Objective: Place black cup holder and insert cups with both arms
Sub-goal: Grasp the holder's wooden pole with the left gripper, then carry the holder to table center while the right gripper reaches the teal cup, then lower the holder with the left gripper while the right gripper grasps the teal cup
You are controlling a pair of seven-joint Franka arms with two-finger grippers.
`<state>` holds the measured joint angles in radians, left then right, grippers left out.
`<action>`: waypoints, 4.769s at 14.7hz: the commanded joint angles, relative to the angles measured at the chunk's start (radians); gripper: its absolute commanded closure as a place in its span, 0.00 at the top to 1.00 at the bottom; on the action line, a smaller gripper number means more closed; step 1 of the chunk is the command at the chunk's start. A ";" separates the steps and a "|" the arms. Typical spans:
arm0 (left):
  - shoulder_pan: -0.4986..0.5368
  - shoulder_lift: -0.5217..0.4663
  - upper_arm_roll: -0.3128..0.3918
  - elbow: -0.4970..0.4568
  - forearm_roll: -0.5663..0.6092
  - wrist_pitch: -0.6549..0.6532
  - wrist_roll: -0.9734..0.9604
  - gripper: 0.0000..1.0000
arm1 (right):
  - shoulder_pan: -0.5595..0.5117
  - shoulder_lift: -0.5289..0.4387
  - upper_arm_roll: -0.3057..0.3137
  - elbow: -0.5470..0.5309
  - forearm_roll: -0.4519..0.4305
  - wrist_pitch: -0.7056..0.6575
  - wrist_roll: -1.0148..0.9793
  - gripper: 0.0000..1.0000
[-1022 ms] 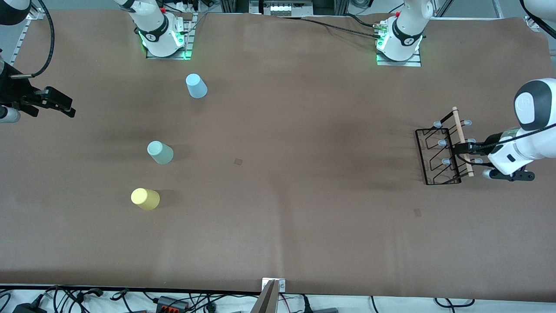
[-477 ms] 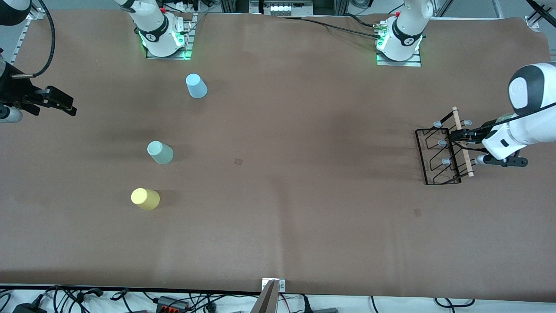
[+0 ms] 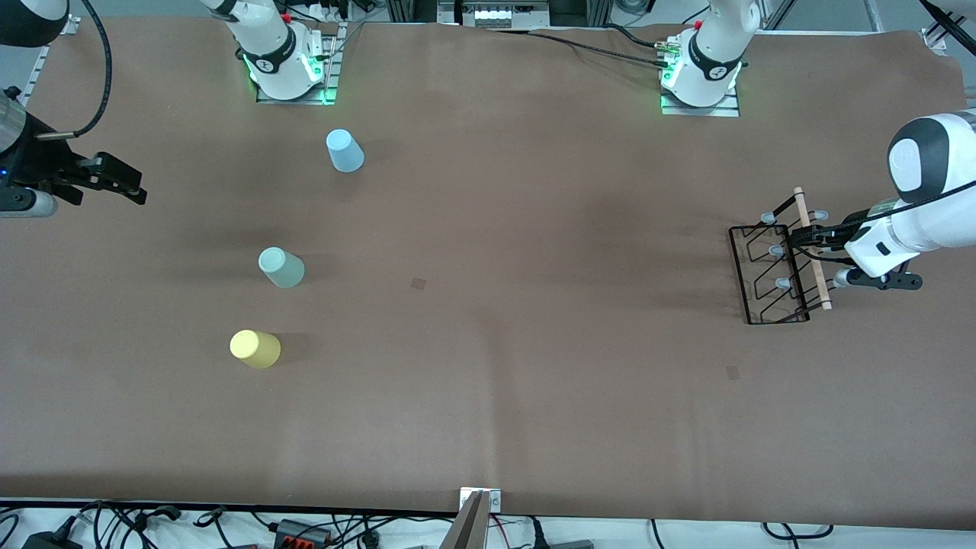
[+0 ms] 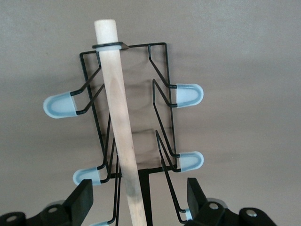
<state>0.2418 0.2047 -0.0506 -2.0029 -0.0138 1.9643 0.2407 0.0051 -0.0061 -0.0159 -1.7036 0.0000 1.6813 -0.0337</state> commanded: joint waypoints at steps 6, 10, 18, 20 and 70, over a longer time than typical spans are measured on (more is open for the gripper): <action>0.007 0.001 -0.005 -0.022 0.002 0.018 0.015 0.57 | 0.004 -0.009 -0.004 -0.005 0.005 0.037 0.008 1.00; 0.007 0.004 -0.005 -0.020 0.000 0.018 0.011 0.30 | -0.002 -0.002 -0.010 -0.002 0.009 0.054 0.008 1.00; 0.007 -0.001 -0.011 -0.004 -0.011 0.002 0.011 0.01 | -0.031 0.005 -0.021 0.039 0.011 0.051 0.006 1.00; 0.001 0.004 -0.012 0.048 -0.015 -0.040 -0.010 0.01 | -0.031 0.026 -0.021 0.071 0.014 0.049 -0.003 1.00; -0.931 0.418 -0.026 0.630 -0.288 -0.065 -0.844 0.01 | 0.148 0.446 -0.009 -0.261 0.017 0.457 0.288 1.00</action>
<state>-0.6712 0.6165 -0.0894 -1.4081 -0.3166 1.9072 -0.5860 0.1518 0.4392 -0.0251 -1.9528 0.0015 2.1184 0.2385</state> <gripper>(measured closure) 0.841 0.000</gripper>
